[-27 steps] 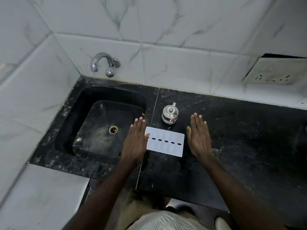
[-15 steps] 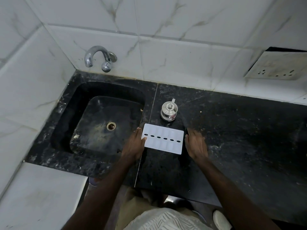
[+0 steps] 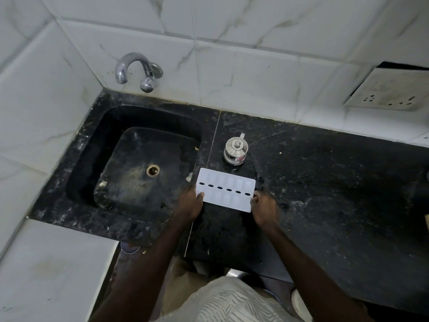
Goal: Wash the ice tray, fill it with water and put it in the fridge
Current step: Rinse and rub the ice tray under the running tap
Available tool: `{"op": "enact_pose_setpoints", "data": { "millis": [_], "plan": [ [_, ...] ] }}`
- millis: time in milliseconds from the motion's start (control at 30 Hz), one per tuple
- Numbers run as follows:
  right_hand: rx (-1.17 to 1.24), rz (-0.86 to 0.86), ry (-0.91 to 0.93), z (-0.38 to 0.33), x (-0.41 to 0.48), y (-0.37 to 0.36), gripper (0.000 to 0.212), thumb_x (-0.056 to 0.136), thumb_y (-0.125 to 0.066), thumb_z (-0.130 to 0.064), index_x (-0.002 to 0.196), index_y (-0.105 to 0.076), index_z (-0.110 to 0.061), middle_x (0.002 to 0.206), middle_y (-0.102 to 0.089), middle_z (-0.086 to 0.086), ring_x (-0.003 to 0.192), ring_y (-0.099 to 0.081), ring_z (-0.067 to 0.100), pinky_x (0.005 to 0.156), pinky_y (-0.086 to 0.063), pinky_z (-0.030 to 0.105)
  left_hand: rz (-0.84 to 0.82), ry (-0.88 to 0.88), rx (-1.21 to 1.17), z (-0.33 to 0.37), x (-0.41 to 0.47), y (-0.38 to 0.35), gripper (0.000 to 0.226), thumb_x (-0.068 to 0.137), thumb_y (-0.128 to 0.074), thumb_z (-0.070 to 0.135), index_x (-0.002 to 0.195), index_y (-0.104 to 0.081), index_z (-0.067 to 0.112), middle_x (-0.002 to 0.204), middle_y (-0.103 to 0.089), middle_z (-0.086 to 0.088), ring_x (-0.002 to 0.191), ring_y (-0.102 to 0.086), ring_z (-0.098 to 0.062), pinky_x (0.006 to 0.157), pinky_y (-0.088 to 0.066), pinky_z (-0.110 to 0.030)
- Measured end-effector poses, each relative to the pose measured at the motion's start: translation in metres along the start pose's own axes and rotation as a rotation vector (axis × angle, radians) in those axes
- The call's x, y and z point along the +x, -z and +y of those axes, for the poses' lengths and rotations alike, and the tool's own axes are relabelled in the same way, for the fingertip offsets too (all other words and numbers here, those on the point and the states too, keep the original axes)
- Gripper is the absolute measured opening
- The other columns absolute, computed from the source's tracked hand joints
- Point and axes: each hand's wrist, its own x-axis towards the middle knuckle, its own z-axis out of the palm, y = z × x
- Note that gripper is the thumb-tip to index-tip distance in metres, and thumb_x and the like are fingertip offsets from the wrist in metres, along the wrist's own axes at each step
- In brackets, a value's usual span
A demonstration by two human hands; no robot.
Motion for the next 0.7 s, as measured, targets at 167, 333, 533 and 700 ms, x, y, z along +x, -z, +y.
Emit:
{"op": "enact_pose_setpoints", "data": {
  "millis": [167,333,533,700],
  "plan": [
    [0.163,0.017,-0.080,-0.005,-0.005,-0.002,0.014,0.094,-0.065,-0.007,0.103,-0.075,-0.004,0.097,-0.076,0.015,0.094,-0.069,0.033,0.075,-0.045,0.034,0.036,0.061,-0.130,-0.001,-0.001,0.002,0.038,0.109,-0.047,0.024,0.141,-0.059,0.006,0.141,-0.062,-0.016,0.131,-0.057,-0.035,0.110,-0.044,-0.039],
    [0.396,-0.007,-0.126,-0.028,-0.016,-0.002,0.018,0.090,-0.072,-0.010,0.106,-0.077,-0.016,0.085,-0.076,-0.002,0.085,-0.072,0.018,0.072,-0.051,0.021,0.184,0.241,-0.370,-0.004,-0.004,0.020,0.044,0.109,-0.049,0.036,0.122,-0.067,-0.003,0.123,-0.069,-0.022,0.119,-0.063,-0.038,0.091,-0.043,-0.031],
    [0.654,-0.081,0.014,-0.092,-0.025,0.001,0.021,0.085,-0.078,-0.009,0.099,-0.073,-0.024,0.086,-0.077,-0.002,0.084,-0.075,0.020,0.080,-0.063,0.040,0.380,0.429,-0.953,-0.022,-0.005,0.069,0.042,0.109,-0.050,0.038,0.116,-0.064,-0.001,0.121,-0.070,-0.026,0.101,-0.071,-0.040,0.090,-0.060,-0.055],
    [0.873,-0.193,0.173,-0.160,-0.017,0.009,0.009,0.098,-0.069,-0.017,0.101,-0.075,-0.011,0.092,-0.078,0.011,0.076,-0.068,0.019,0.072,-0.058,0.033,0.426,0.448,-1.257,-0.044,0.003,0.118,0.035,0.109,-0.052,0.035,0.126,-0.061,0.006,0.131,-0.068,-0.023,0.098,-0.070,-0.035,0.078,-0.056,-0.045]
  ]
}}
